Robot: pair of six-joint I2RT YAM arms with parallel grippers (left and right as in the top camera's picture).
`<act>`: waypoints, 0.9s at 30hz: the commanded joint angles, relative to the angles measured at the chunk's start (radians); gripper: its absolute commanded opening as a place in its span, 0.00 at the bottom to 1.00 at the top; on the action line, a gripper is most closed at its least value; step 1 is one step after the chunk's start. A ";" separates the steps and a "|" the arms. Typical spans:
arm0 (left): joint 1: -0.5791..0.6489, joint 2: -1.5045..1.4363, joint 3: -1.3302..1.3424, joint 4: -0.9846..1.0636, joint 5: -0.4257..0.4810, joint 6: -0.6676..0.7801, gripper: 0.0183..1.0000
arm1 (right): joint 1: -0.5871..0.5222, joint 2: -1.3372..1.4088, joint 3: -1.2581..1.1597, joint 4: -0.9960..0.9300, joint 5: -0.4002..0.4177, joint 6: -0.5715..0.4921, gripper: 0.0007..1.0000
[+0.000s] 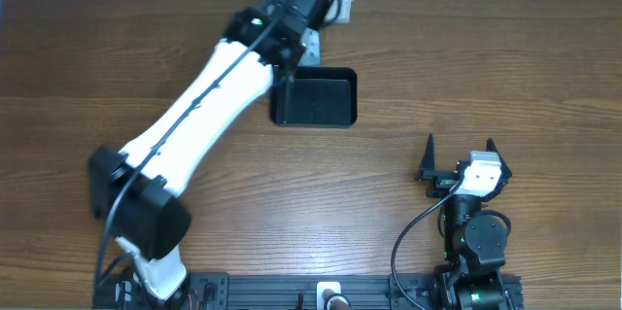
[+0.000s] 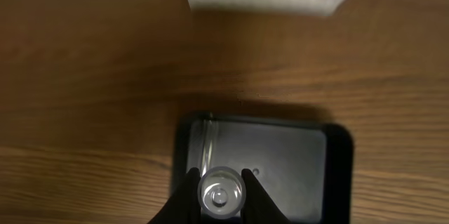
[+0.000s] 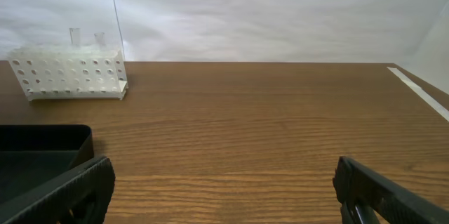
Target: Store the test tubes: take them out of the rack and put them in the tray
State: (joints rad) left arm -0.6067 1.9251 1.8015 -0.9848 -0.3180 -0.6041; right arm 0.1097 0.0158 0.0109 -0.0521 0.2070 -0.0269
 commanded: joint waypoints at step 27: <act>0.000 0.272 -0.014 0.066 0.021 -0.029 0.42 | -0.008 -0.009 -0.006 -0.001 -0.004 -0.001 0.99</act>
State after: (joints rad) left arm -0.6174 2.1921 1.7969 -0.9264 -0.2878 -0.6353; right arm 0.1097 0.0158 0.0109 -0.0517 0.2070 -0.0273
